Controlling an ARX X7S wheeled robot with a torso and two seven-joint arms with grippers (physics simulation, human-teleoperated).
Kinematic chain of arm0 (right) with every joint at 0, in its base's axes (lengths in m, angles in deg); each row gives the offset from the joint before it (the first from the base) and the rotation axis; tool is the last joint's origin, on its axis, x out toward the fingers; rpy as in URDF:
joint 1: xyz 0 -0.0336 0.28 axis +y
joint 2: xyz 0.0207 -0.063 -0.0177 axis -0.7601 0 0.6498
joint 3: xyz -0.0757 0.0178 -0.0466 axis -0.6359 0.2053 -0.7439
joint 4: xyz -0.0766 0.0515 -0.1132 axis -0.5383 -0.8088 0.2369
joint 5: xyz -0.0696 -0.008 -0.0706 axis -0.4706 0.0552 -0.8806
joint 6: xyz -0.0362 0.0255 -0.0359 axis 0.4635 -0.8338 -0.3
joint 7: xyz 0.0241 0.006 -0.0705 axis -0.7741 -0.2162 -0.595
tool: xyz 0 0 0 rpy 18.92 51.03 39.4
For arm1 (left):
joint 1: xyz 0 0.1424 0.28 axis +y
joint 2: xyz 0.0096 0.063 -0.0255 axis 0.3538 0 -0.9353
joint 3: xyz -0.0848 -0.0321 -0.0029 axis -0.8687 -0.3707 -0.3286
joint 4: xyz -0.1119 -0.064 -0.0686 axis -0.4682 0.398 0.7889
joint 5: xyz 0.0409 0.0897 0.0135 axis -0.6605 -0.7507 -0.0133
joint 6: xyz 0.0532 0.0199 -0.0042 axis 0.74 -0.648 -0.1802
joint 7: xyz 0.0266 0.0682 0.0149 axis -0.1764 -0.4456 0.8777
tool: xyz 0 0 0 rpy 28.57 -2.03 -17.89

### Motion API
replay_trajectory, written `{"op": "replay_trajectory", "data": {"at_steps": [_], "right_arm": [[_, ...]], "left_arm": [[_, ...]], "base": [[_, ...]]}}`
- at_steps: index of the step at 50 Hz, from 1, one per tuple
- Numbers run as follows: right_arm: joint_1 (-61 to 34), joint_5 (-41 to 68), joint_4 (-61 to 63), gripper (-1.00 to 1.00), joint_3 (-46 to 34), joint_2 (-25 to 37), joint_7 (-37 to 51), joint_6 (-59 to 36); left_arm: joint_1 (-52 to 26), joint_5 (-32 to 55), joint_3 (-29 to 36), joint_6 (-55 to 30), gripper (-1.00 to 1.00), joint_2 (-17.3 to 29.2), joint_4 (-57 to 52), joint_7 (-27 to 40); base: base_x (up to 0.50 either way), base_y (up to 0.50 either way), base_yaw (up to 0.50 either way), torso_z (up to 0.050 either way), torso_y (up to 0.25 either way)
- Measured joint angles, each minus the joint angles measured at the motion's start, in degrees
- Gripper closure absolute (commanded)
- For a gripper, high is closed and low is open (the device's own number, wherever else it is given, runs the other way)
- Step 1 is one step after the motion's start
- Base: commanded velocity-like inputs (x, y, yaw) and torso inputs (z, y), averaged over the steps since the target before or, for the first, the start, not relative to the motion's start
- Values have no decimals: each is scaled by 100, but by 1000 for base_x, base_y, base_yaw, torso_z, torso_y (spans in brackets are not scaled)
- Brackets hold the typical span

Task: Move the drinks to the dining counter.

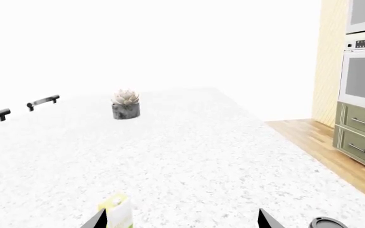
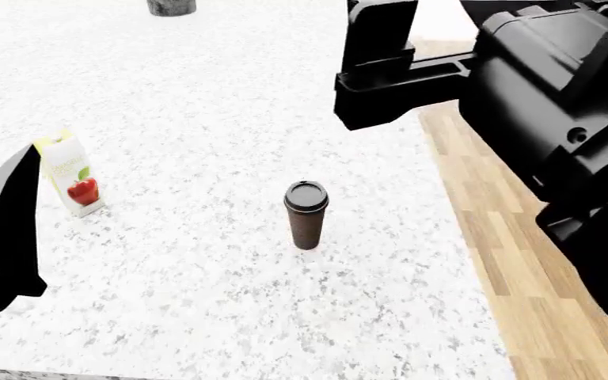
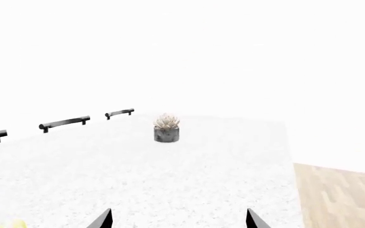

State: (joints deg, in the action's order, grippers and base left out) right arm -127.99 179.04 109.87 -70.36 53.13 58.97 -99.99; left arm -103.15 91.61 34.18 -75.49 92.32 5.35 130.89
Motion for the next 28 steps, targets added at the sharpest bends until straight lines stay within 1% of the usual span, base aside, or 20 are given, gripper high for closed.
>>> {"op": "replay_trajectory", "data": {"at_steps": [15,28], "right_arm": [[-399,314,215,-100,228,33,422,211],[-945,680,385,-100,425,-9,854,425]], "left_arm": [[-53,9,66,32,-100,45,-19,8],[-78,46,67,35,-100,69,-26,25]], "base": [[0,0,0,0,0],[0,0,0,0,0]]}}
